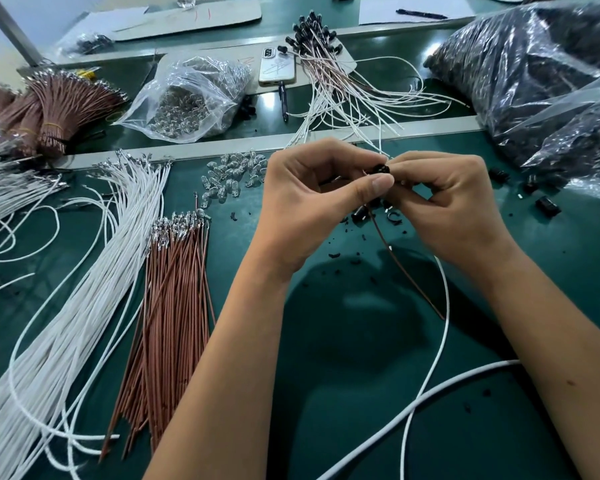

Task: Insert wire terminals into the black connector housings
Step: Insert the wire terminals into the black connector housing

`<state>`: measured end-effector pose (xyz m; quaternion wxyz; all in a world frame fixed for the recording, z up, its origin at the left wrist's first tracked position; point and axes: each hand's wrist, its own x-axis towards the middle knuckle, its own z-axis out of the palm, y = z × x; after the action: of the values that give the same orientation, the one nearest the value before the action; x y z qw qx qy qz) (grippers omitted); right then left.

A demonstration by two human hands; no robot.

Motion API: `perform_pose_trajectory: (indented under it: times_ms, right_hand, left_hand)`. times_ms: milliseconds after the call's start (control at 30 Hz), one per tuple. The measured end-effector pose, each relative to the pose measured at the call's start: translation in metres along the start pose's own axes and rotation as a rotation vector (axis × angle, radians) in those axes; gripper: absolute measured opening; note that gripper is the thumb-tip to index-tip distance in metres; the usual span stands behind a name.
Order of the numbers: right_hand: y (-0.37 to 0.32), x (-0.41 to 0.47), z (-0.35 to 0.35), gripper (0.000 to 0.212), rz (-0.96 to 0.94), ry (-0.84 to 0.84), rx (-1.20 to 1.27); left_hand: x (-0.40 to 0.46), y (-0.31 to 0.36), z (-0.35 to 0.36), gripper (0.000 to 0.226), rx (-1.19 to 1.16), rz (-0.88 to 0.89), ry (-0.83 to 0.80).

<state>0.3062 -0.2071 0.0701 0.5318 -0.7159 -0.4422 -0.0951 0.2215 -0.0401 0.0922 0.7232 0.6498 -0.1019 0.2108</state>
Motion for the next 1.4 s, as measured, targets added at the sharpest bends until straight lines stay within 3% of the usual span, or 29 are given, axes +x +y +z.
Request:
perform_pose_trajectory:
  times_ms: [400, 833, 1400]
  right_hand:
    - [-0.0009, 0.0002, 0.0007, 0.01, 0.004, -0.008, -0.032]
    - [-0.004, -0.0005, 0.0027, 0.008, 0.02, -0.019, -0.049]
    - [-0.0072, -0.0013, 0.0029, 0.014, -0.015, -0.084, -0.231]
  left_hand:
    - [0.0014, -0.004, -0.0005, 0.025, 0.09, -0.015, 0.041]
    - [0.0005, -0.0028, 0.0026, 0.032, 0.036, 0.024, 0.036]
    - [-0.0017, -0.006, 0.0057, 0.028, 0.02, -0.028, 0.059]
